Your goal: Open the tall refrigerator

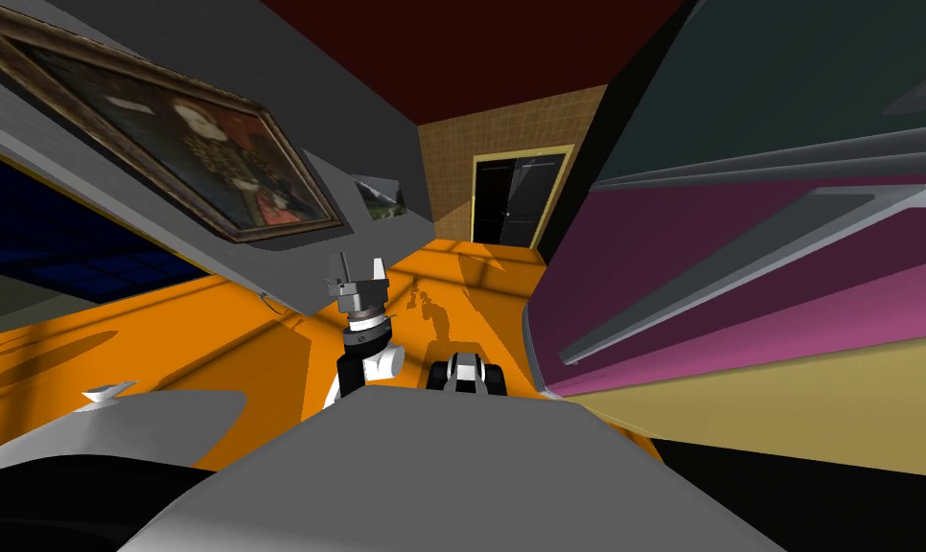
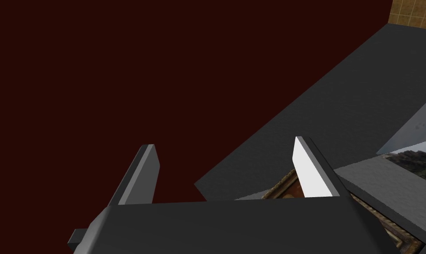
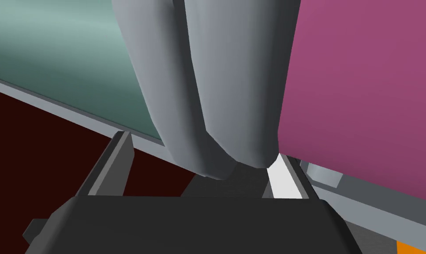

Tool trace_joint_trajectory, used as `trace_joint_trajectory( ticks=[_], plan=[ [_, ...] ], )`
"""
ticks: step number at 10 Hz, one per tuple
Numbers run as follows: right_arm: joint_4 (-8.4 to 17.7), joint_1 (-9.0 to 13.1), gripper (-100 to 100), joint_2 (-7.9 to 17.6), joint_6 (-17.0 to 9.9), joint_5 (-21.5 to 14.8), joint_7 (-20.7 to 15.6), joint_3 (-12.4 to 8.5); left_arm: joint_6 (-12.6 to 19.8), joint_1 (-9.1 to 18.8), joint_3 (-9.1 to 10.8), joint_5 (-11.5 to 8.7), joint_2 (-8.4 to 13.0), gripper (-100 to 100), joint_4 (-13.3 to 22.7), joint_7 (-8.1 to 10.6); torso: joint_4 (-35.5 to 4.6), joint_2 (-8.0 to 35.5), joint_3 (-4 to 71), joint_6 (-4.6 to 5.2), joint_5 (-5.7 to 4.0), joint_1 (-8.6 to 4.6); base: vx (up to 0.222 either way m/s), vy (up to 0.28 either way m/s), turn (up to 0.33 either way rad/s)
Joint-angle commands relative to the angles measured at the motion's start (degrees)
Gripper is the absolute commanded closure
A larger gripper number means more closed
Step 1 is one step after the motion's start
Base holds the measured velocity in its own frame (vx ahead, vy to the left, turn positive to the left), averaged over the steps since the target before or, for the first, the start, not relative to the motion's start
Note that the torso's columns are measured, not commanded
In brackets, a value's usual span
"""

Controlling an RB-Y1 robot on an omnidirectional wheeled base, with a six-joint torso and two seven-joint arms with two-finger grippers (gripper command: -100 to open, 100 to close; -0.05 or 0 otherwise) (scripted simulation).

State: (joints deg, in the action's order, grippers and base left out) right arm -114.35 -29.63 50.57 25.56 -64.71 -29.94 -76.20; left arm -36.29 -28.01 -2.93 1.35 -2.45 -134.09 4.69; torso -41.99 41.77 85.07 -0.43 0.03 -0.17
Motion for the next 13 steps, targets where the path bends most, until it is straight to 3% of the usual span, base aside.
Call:
trace_joint_trajectory(
  ticks=[1,4,13],
  plan=[
    [0.6,-0.9,100,0.0,-0.8,-0.5,-0.2,-0.5,0.0,0.0,0.00,0.0,0.0,0,0.0,0.00,-0.1,0.0,-0.1,0.20,-0.11,-0.11,0.103,0.139,-0.079],
    [1.4,-1.8,100,0.0,-1.4,-1.0,-0.1,-1.0,0.0,0.0,-0.02,0.0,0.0,0,0.0,0.00,0.1,-0.3,0.1,0.09,0.03,0.54,0.148,0.201,-0.069],
    [6.1,-7.3,100,0.5,-5.2,-3.9,0.3,-4.1,0.0,0.0,-0.01,0.0,0.0,0,0.0,0.00,0.2,-0.4,0.4,-0.23,0.20,-0.02,0.181,0.251,-0.066]
  ],
)
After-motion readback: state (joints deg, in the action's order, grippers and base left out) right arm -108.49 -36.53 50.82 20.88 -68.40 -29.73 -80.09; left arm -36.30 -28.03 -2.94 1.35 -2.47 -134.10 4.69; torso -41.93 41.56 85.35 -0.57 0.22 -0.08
